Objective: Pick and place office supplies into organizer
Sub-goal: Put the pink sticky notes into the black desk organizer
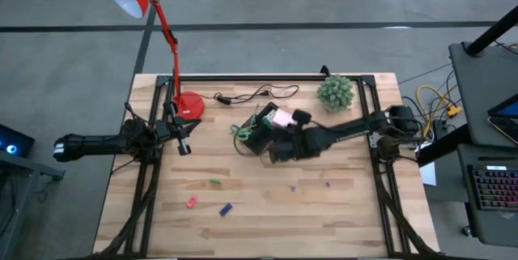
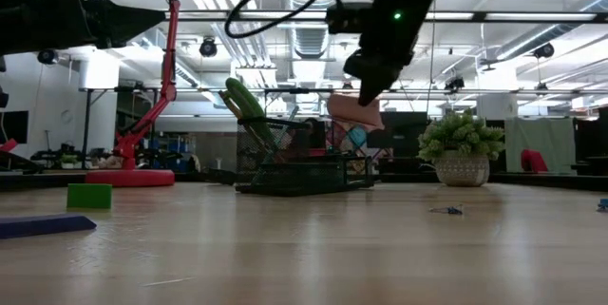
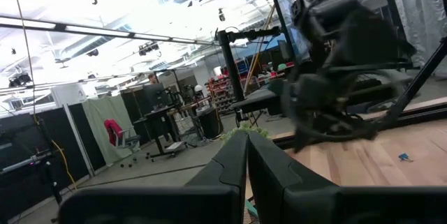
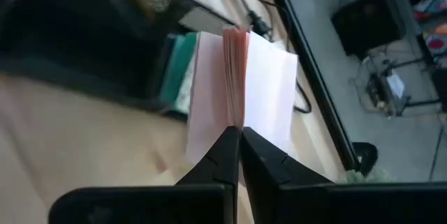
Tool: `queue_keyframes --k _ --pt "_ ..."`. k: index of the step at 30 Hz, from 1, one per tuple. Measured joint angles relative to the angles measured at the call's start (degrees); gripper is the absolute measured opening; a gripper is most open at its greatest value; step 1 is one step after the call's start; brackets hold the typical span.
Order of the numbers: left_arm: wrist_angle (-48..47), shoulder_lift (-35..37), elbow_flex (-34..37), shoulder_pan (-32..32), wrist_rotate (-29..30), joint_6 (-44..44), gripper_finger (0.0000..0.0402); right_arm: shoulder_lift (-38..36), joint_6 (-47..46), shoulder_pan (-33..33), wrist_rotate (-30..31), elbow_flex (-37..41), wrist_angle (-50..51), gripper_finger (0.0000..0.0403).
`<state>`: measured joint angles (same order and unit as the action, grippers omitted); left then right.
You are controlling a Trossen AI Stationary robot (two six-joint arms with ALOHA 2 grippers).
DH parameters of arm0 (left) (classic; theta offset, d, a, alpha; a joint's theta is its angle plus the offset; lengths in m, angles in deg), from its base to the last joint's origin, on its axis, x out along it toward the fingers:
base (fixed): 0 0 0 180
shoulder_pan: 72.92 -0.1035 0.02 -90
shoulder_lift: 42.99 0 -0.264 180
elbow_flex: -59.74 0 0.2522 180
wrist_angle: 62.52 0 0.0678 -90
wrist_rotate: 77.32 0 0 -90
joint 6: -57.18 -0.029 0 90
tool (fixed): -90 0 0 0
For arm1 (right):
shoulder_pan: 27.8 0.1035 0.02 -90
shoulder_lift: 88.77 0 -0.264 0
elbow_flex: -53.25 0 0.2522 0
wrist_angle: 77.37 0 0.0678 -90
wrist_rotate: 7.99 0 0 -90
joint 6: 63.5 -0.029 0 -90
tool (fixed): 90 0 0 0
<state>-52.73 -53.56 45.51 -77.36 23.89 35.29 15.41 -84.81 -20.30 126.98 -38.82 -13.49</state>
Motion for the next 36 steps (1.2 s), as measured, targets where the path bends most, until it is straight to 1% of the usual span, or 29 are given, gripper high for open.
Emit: queue_keyframes --k 2,8,12,16,22,29,36 --pt "0.0 0.0 0.0 0.0 0.0 0.0 0.0000 -0.1 1.9 -2.4 -1.8 -0.3 -1.9 0.0008" --pt "0.0 0.0 0.0 0.0 0.0 0.0 0.0000 -0.1 9.0 -8.2 -9.8 -0.7 -10.1 0.0008" --pt "0.0 0.0 0.0 0.0 0.0 0.0 0.0000 -0.1 9.6 -11.0 -14.7 -0.7 -11.2 0.0008" --pt "0.0 0.0 0.0 0.0 0.0 0.0 0.0000 -0.1 9.9 -12.4 -17.7 -0.7 -11.5 0.0008" --pt "0.0 0.0 0.0 0.0 0.0 0.0 0.0000 -0.1 9.5 -13.2 -21.9 -0.7 -11.7 0.0008" --pt "0.0 0.0 0.0 0.0 0.0 0.0 0.0000 -0.1 9.4 -13.7 -23.1 -0.7 -11.3 0.0008" --pt "0.0 0.0 0.0 0.0 0.0 0.0 0.0000 -0.1 9.8 -16.6 -25.9 -0.2 -11.3 0.0008"
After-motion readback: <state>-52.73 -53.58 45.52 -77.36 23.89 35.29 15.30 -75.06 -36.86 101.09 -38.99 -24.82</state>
